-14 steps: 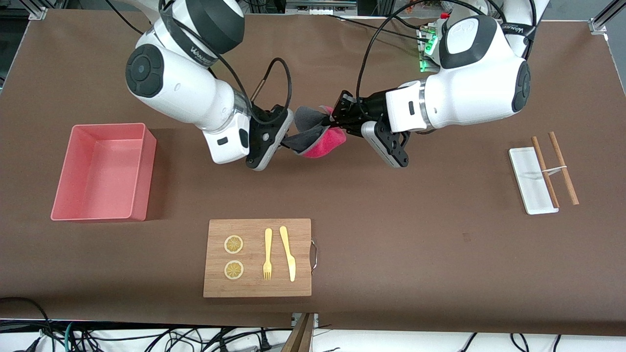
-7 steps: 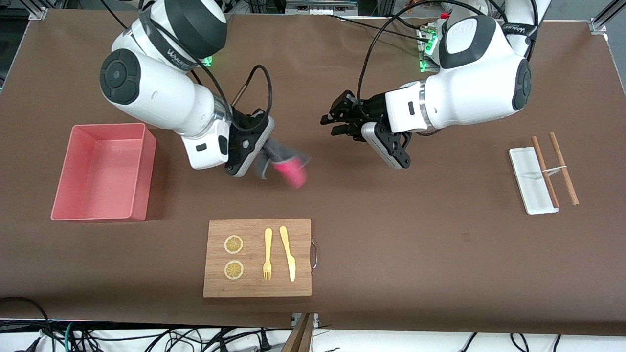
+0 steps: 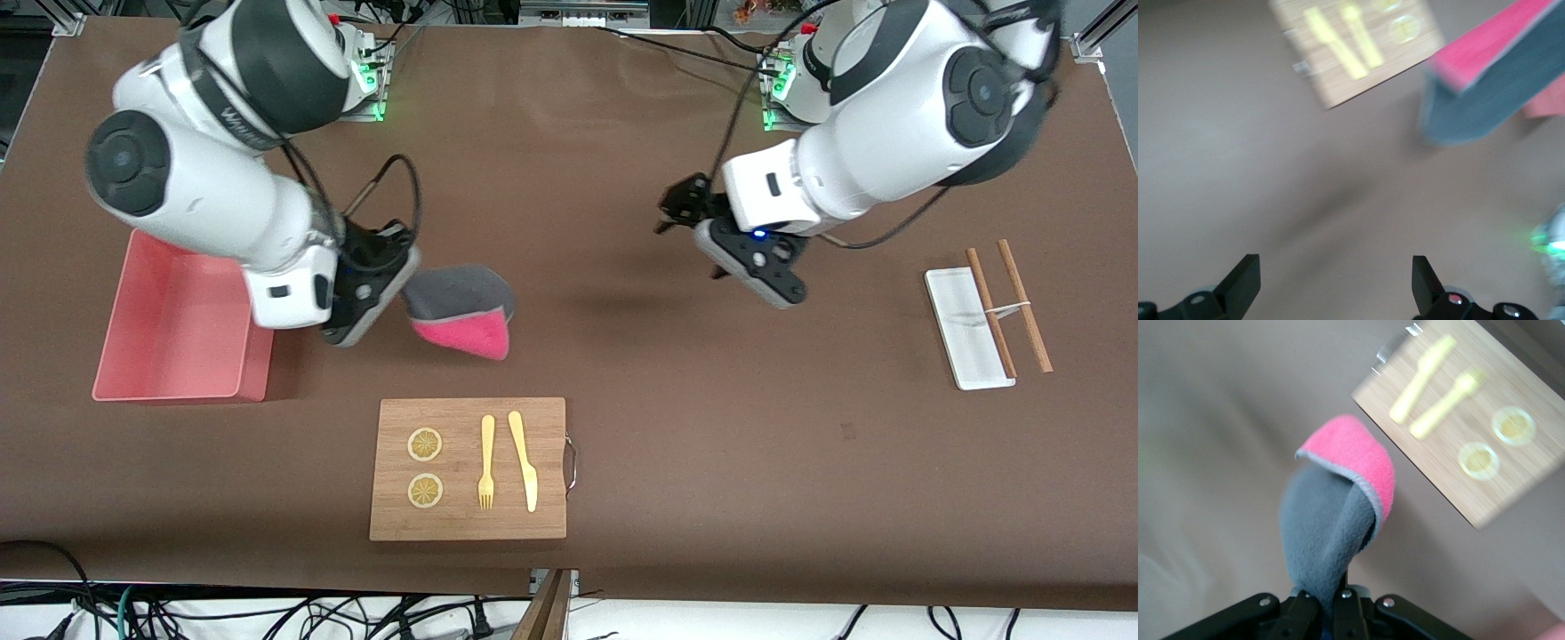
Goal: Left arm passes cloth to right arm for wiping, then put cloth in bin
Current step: 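Carry the cloth with the right gripper while the left gripper withdraws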
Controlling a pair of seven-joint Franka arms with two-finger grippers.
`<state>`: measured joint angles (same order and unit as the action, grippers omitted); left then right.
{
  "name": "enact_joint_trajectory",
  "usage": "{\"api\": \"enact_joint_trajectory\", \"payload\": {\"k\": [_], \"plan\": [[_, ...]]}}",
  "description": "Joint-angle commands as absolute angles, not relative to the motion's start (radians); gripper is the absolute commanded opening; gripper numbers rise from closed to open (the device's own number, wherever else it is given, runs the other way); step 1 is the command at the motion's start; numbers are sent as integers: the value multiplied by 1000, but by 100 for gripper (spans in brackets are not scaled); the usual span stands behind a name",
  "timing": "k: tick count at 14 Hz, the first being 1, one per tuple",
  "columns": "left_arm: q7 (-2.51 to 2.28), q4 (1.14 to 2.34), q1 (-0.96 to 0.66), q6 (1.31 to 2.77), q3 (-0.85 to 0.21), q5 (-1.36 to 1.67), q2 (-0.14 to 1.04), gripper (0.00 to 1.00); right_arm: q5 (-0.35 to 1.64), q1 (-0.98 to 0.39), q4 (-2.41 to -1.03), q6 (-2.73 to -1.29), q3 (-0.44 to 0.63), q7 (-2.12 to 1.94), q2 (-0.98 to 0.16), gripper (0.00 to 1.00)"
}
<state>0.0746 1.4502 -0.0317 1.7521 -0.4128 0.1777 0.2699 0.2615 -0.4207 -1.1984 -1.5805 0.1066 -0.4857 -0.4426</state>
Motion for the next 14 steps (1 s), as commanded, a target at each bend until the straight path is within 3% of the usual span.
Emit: {"api": "enact_joint_trajectory", "payload": {"k": [1, 4, 7, 10, 14], "plan": [[168, 1445, 81, 1649, -416, 7, 222, 100, 184, -358, -1354, -1574, 98, -477, -351, 0], [371, 1430, 222, 1629, -407, -9, 216, 100, 124, -310, -1494, -1578, 106, -317, -293, 0], [370, 1492, 177, 1580, -313, -14, 100, 100, 13, -304, -1649, -1612, 104, -125, -221, 0], [316, 1621, -41, 1609, -16, 37, 25, 100, -20, -289, -1804, -1739, 106, -55, -190, 0], [276, 1623, -52, 1667, -15, 15, 38, 100, -20, -267, -1845, -1874, 106, -40, -274, 0]]}}
